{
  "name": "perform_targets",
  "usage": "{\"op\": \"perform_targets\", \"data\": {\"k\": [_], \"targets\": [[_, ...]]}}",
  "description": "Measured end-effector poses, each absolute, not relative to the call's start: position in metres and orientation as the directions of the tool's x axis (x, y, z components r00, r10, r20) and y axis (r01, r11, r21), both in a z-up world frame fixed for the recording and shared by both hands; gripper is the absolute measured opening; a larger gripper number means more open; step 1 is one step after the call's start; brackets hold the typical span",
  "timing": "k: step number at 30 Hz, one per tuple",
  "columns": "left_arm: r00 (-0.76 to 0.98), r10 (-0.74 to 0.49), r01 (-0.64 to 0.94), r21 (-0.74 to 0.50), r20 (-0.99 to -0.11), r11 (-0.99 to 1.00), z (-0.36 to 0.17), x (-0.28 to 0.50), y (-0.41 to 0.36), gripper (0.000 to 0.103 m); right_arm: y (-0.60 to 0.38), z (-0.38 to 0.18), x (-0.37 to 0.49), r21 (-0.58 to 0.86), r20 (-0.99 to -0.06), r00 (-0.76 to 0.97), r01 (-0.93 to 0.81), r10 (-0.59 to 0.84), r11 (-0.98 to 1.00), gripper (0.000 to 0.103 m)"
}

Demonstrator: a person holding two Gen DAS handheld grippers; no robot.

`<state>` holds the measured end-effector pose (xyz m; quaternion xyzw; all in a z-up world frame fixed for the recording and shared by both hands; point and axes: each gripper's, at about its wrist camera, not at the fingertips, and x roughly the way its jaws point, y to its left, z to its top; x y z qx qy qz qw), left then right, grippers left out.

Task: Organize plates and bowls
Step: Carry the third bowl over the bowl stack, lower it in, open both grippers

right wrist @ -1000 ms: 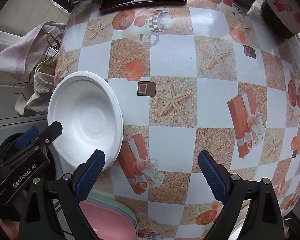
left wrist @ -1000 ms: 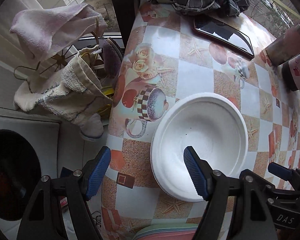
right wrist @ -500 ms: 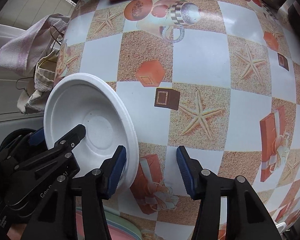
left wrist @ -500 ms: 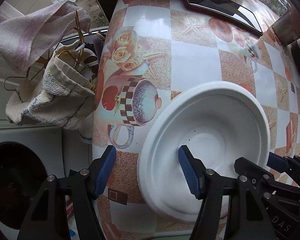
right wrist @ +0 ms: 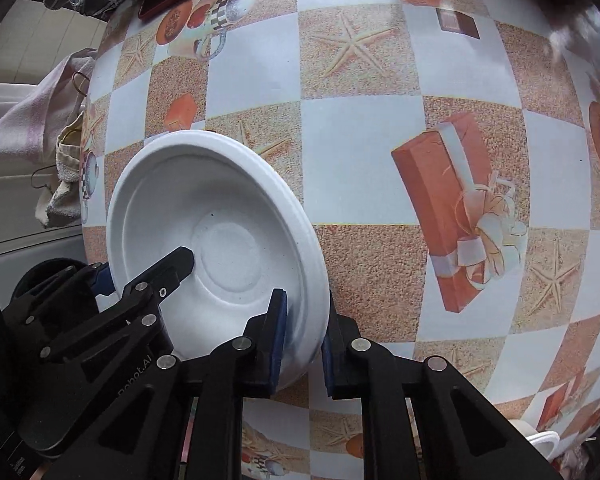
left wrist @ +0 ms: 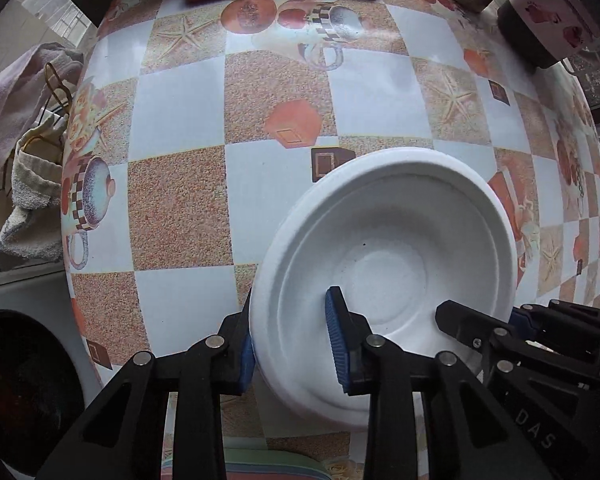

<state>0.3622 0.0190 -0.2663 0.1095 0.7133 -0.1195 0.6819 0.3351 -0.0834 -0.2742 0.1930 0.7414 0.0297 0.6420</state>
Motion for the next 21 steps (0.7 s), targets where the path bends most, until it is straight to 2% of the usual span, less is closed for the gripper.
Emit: {"op": "perform_targets", "data": {"k": [9, 21], "targets": [[-0.072, -0.018, 0.427, -0.047, -0.997, 0.903, -0.270, 0.317, -0.059, 0.034, -0.154, -0.281, 0.287, 0.255, -0.944, -0.111, 0.356, 0.312, 0.899, 0.017], [-0.096, -0.003, 0.450, -0.046, -0.995, 0.892, -0.273, 0.288, -0.108, 0.035, -0.191, -0.280, 0.262, 0.280, -0.938, -0.062, 0.444, 0.342, 0.851, 0.017]]}}
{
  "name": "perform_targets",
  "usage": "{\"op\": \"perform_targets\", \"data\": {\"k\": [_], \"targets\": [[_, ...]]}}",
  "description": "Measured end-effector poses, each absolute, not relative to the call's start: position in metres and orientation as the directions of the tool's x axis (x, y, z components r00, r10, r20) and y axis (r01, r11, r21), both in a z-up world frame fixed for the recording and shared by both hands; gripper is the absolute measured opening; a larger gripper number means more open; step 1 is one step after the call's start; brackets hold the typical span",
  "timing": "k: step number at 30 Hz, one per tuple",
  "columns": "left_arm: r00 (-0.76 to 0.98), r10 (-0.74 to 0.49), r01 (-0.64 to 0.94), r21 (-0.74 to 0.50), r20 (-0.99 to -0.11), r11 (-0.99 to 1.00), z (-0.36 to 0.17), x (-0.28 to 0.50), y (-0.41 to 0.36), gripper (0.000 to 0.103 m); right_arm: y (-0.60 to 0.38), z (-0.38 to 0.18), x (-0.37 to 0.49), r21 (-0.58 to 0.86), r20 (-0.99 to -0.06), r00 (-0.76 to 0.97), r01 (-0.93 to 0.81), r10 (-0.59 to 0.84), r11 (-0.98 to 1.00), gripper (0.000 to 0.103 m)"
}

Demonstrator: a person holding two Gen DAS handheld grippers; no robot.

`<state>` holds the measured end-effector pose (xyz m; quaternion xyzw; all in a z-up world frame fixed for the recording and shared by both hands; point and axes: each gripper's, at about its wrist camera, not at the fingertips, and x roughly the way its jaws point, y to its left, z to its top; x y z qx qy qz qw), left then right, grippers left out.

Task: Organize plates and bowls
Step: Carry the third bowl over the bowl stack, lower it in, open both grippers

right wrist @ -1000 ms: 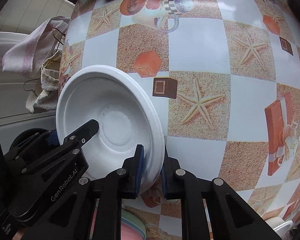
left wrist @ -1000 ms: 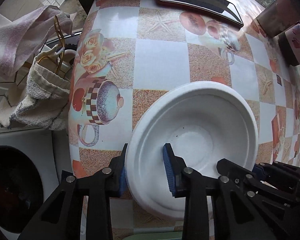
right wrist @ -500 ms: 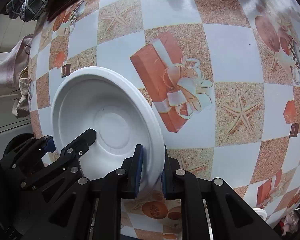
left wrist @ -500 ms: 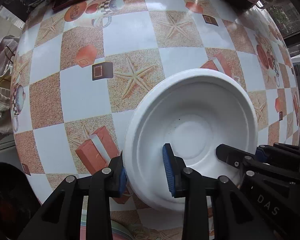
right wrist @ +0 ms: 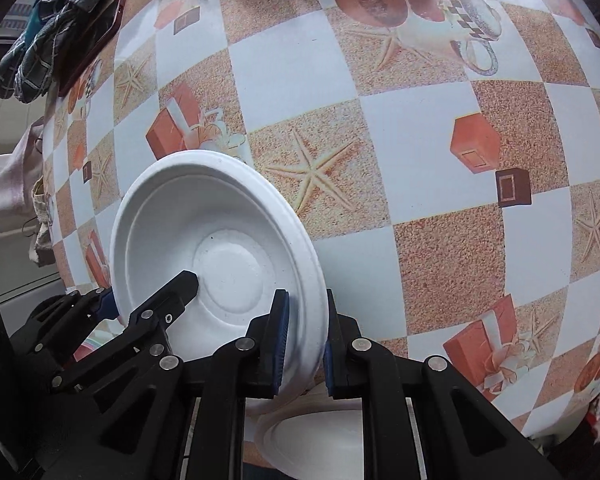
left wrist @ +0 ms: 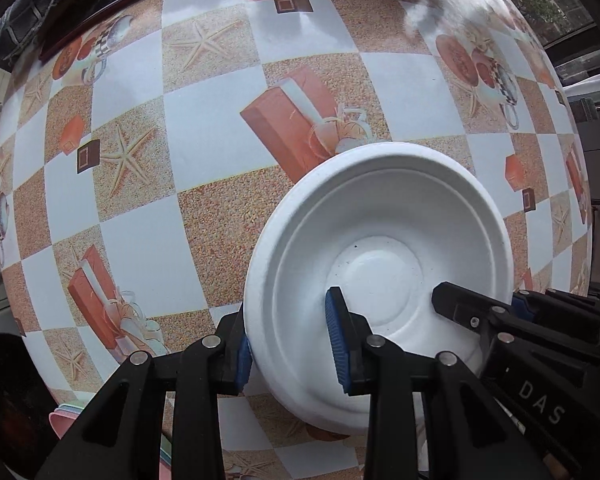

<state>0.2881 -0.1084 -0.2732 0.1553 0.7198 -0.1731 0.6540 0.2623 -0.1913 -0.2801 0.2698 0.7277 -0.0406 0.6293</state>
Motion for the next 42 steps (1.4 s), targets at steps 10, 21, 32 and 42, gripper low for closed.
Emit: {"op": "perform_targets", "data": {"k": [10, 21, 32, 42], "targets": [[-0.028, 0.015, 0.486, 0.000, -1.000, 0.874, -0.241, 0.280, -0.142, 0.036, -0.209, -0.262, 0.245, 0.307, -0.937, -0.008, 0.460, 0.349, 0.833, 0.017], [0.016, -0.008, 0.539, 0.002, -1.000, 0.842, -0.181, 0.229, -0.148, 0.037, -0.229, -0.231, 0.226, 0.313, -0.942, 0.042, 0.465, 0.332, 0.828, 0.017], [0.030, -0.049, 0.656, -0.017, -0.998, 0.754, -0.154, 0.201, -0.174, 0.037, -0.243, -0.202, 0.183, 0.311, -0.946, 0.092, 0.526, 0.310, 0.792, 0.017], [0.011, -0.028, 0.799, -0.009, -1.000, 0.601, -0.168, 0.160, -0.196, 0.037, -0.257, -0.208, 0.126, 0.290, -0.949, 0.100, 0.652, 0.299, 0.701, 0.017]]}}
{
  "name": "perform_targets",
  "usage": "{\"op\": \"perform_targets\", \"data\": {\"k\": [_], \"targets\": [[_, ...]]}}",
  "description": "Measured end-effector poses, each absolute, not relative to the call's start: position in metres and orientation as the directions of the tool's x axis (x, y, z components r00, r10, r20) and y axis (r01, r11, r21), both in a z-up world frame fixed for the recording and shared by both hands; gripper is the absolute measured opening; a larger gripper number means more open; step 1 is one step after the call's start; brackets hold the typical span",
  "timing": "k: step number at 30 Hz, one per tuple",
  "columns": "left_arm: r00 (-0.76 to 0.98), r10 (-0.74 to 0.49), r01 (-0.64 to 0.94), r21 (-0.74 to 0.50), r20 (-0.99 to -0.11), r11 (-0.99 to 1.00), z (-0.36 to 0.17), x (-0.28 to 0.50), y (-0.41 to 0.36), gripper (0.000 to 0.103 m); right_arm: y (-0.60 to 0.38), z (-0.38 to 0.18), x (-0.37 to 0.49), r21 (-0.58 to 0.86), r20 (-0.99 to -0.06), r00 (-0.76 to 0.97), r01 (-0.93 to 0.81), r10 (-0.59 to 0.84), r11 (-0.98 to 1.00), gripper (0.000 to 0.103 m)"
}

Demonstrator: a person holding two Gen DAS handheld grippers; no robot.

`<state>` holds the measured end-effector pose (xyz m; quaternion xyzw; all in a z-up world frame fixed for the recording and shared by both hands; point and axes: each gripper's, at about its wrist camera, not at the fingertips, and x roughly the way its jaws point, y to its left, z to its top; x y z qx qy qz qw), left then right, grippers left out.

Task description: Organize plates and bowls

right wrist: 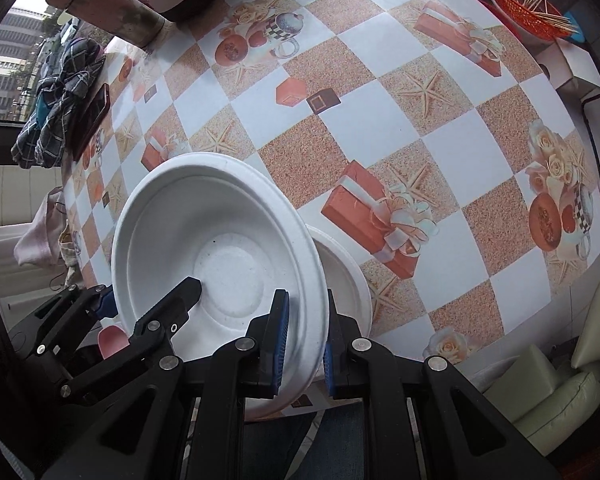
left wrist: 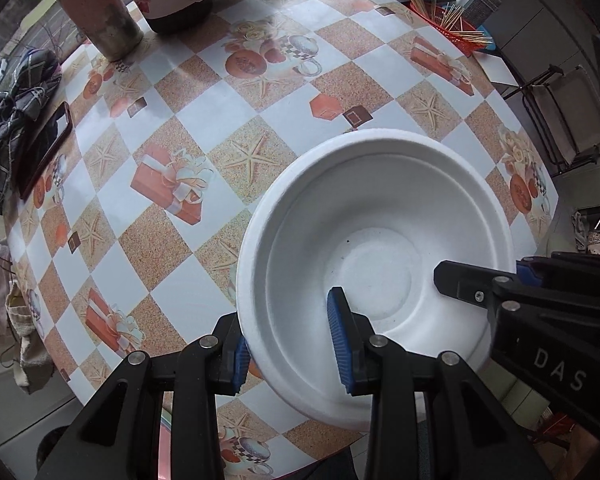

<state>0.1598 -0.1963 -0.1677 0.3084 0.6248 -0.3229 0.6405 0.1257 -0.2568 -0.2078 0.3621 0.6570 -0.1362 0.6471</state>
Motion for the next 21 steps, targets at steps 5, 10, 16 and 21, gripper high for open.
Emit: {"op": "perform_targets", "data": {"k": [5, 10, 16, 21], "targets": [[-0.015, -0.013, 0.833, -0.020, -1.000, 0.553, -0.179, 0.149, -0.202, 0.037, -0.259, -0.219, 0.110, 0.269, -0.952, 0.086, 0.690, 0.293, 0.672, 0.017], [-0.042, -0.013, 0.852, -0.043, -0.999, 0.522, -0.183, 0.143, -0.203, 0.055, -0.261, -0.225, 0.097, 0.262, -0.953, 0.084, 0.714, 0.291, 0.650, 0.018], [-0.034, -0.065, 0.861, -0.062, -0.997, 0.504, -0.168, 0.146, -0.192, 0.079, -0.269, -0.224, 0.082, 0.261, -0.956, 0.104, 0.736, 0.276, 0.625, 0.091], [-0.042, -0.032, 0.868, -0.052, -0.999, 0.494, -0.171, 0.146, -0.172, 0.079, -0.269, -0.229, 0.070, 0.219, -0.961, 0.060, 0.761, 0.270, 0.611, 0.091]]}}
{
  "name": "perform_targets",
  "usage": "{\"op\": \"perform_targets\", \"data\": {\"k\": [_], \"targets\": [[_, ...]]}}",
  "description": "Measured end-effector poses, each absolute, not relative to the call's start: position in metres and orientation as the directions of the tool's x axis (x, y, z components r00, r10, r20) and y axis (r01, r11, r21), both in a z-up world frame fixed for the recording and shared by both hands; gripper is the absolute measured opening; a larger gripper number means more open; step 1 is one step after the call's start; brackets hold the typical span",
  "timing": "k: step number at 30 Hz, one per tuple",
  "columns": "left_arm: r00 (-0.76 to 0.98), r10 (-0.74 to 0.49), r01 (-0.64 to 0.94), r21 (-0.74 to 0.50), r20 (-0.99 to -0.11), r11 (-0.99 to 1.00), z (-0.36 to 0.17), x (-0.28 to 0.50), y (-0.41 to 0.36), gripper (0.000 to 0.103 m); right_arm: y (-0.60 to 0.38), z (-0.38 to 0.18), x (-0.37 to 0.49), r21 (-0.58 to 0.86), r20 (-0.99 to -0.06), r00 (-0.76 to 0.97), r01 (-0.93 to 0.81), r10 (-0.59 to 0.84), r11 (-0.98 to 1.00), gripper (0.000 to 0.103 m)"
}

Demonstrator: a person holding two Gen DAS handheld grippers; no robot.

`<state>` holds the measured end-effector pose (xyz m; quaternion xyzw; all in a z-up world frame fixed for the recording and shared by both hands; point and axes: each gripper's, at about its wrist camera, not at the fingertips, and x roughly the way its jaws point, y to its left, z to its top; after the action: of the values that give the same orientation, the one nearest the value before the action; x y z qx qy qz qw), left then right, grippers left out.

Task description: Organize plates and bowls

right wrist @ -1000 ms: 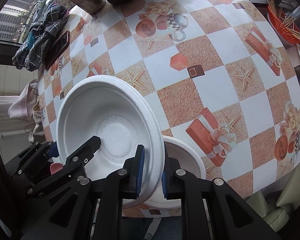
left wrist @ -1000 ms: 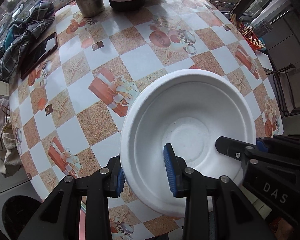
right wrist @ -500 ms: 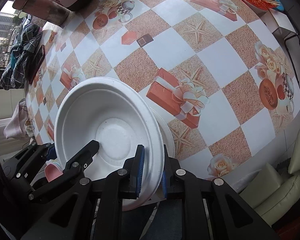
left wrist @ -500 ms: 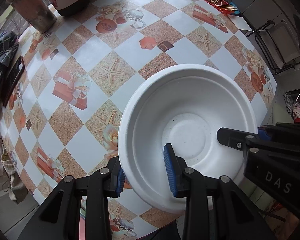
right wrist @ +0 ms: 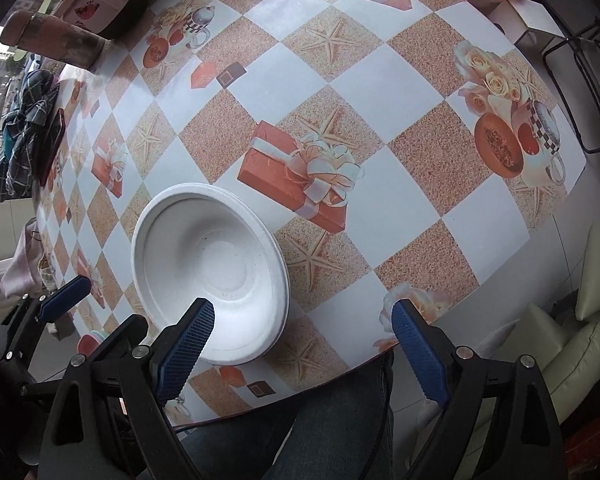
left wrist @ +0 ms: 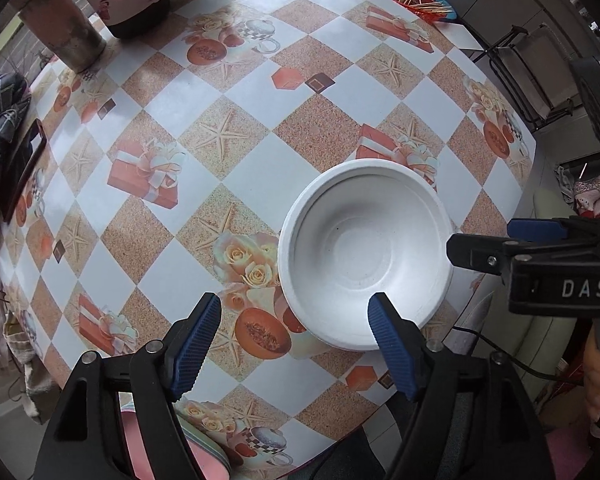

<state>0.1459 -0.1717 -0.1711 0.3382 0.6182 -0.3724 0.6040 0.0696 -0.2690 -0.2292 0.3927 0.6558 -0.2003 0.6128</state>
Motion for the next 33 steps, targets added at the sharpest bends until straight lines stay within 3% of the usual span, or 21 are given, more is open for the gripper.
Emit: {"op": "perform_targets", "data": {"k": [4, 6, 14, 17, 20, 33], "targets": [[-0.080, 0.000, 0.860, -0.069, -0.997, 0.505, -0.177, 0.146, -0.155, 0.079, -0.256, -0.236, 0.061, 0.225, -0.954, 0.046, 0.761, 0.295, 0.609, 0.091], [-0.093, 0.004, 0.853, -0.077, -0.996, 0.516, -0.178, 0.148, -0.150, 0.079, -0.249, -0.237, 0.060, 0.228, -0.953, 0.045, 0.756, 0.300, 0.613, 0.103], [-0.080, -0.009, 0.854, -0.073, -0.997, 0.515, -0.168, 0.158, -0.149, 0.084, -0.252, -0.225, 0.065, 0.222, -0.964, 0.079, 0.761, 0.252, 0.610, 0.103], [-0.085, -0.005, 0.859, -0.076, -0.996, 0.506, -0.169, 0.158, -0.151, 0.089, -0.251, -0.226, 0.061, 0.220, -0.963, 0.076, 0.772, 0.258, 0.596, 0.103], [-0.085, 0.007, 0.863, -0.070, -0.996, 0.501, -0.172, 0.155, -0.153, 0.103, -0.250, -0.225, 0.057, 0.211, -0.965, 0.067, 0.772, 0.254, 0.600, 0.103], [-0.099, -0.009, 0.880, -0.091, -0.995, 0.466, -0.170, 0.140, -0.163, 0.102, -0.260, -0.228, 0.037, 0.167, -0.968, 0.022, 0.802, 0.252, 0.574, 0.103]]}}
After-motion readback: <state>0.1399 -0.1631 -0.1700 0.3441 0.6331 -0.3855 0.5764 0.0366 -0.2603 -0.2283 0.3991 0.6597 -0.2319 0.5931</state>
